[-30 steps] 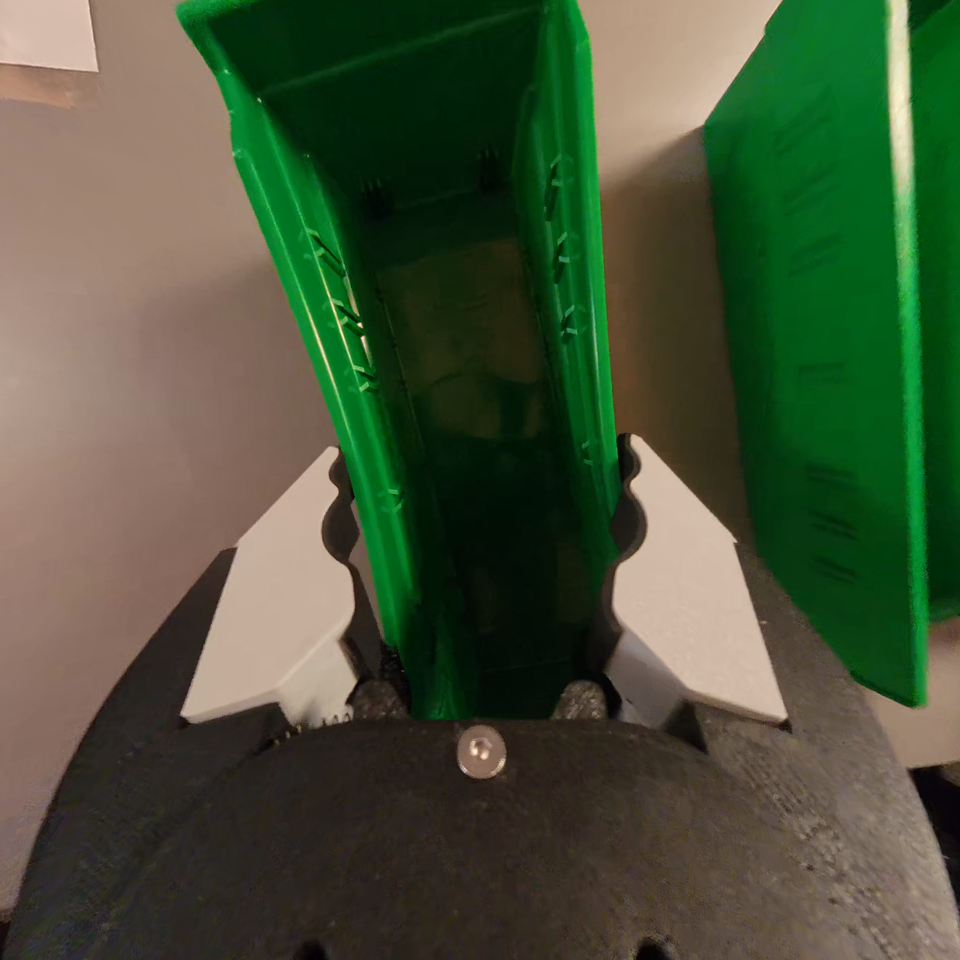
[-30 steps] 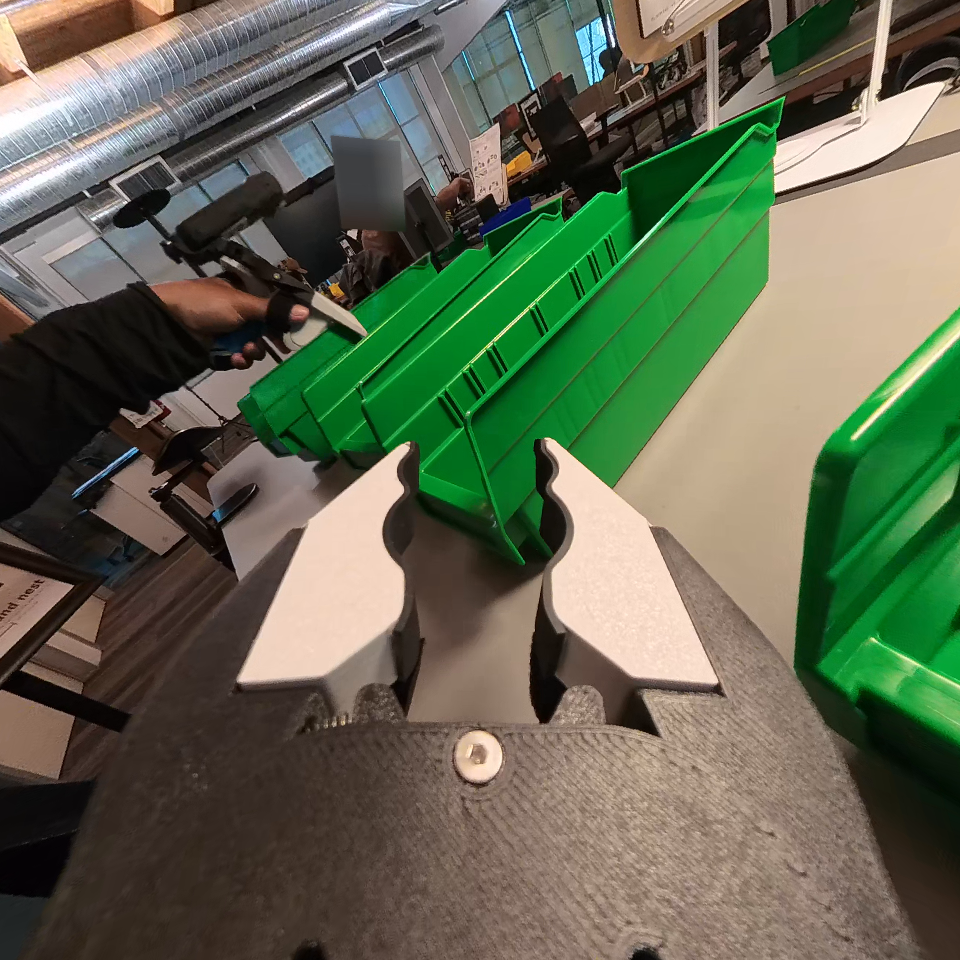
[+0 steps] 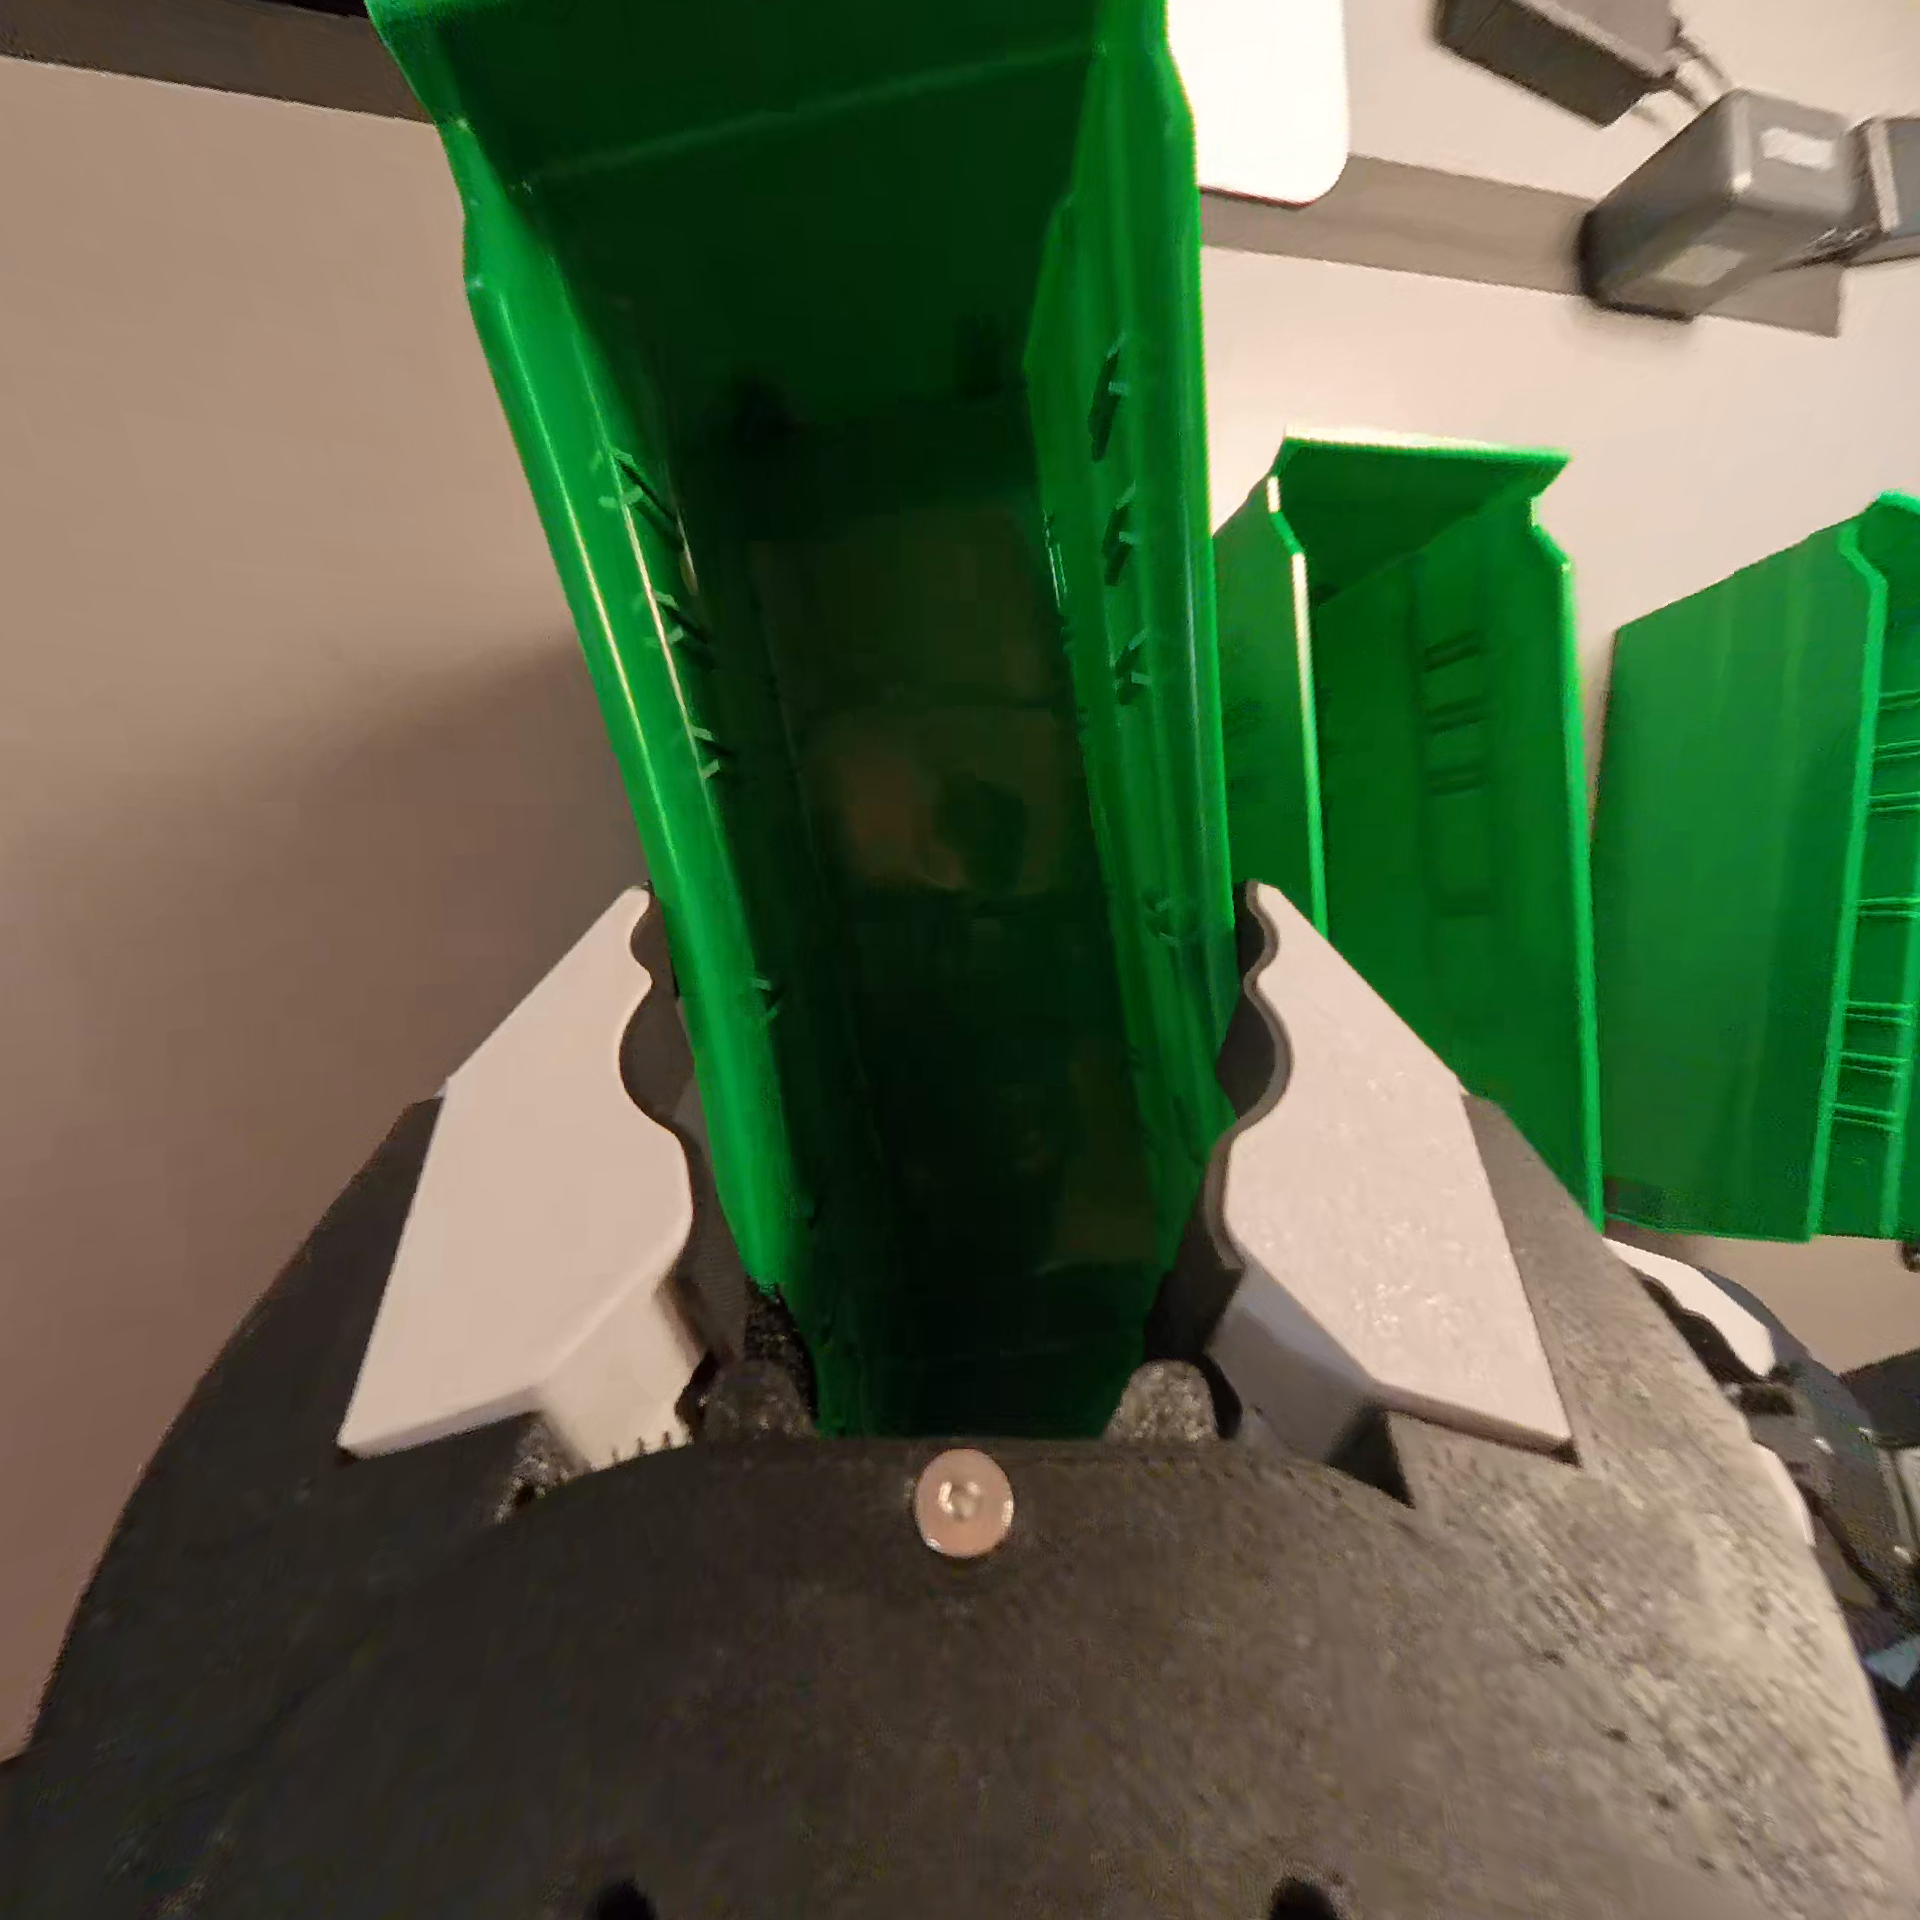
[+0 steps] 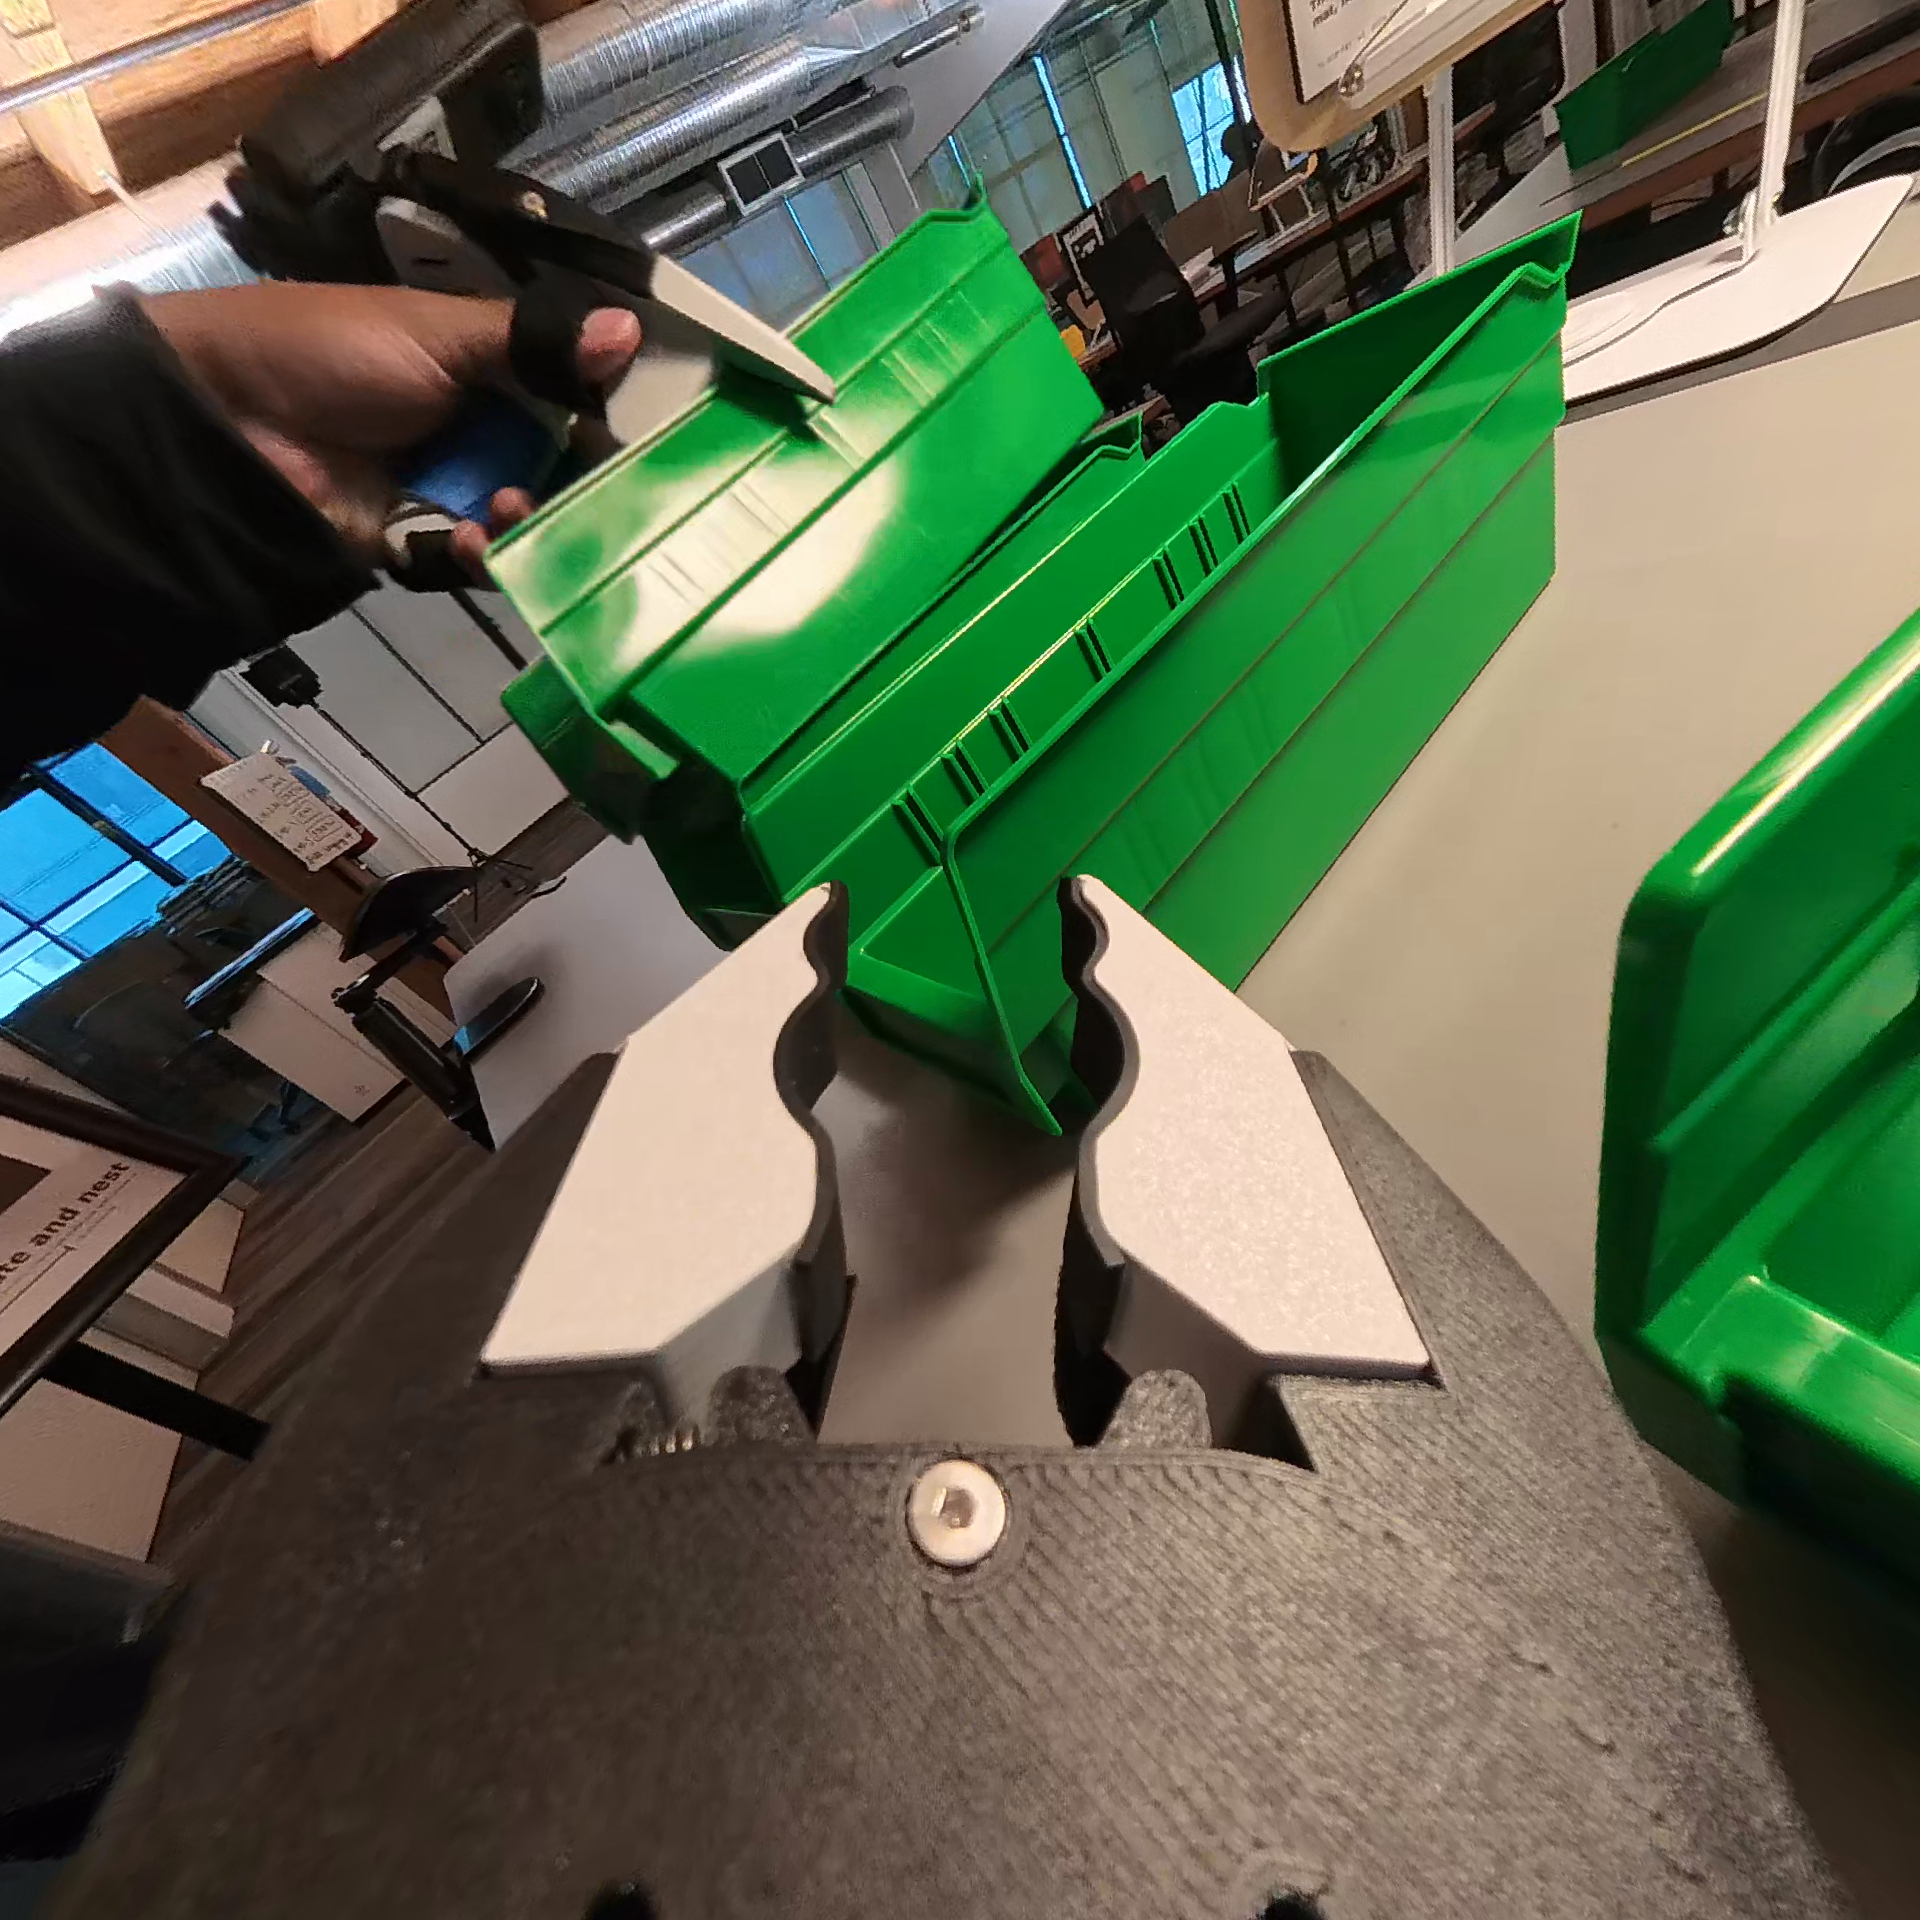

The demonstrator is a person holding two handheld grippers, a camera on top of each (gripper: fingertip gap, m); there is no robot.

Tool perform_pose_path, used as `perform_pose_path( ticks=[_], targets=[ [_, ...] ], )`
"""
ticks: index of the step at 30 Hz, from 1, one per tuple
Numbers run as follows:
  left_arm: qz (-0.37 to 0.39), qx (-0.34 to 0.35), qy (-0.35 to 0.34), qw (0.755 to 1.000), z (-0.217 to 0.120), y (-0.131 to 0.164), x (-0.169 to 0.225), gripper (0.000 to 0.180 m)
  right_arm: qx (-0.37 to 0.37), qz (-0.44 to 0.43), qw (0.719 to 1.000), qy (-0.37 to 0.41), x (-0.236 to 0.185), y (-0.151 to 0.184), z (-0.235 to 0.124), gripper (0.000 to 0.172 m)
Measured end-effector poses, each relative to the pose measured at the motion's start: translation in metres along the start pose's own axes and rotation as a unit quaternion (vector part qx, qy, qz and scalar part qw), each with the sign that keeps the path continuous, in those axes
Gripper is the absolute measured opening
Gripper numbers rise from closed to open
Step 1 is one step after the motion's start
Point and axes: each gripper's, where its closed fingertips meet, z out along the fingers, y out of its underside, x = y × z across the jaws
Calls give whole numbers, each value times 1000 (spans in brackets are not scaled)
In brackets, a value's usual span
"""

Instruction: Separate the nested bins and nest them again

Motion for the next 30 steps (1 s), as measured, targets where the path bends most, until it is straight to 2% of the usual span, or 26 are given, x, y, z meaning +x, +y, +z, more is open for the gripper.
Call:
perform_pose_path(
  ticks=[5, 9, 15, 22, 25, 30],
  targets=[
    [24, -23, -45, 998, 23, 7, 0, 107, 2, 2, 1000, -6, -2, 0, -1, 41],
    [39, -12, -65, 997, 32, 6, 2, 110, 3, 3, 1000, -9, -2, -1, -1, 40],
    [44, 2, -73, 996, 41, 6, 3, 113, 0, 4, 1000, -10, -2, 0, 0, 40],
    [78, 19, -67, 994, 48, 12, 9, 126, 0, 1, 1000, -10, -3, 0, -1, 40],
    [84, 47, -37, 995, 37, 7, 18, 126, -1, 0, 1000, -12, -4, 1, -1, 40],
    [131, 97, 38, 986, -4, 5, 36, 126, -2, 1, 1000, -11, -3, 1, 0, 40]
  ],
)
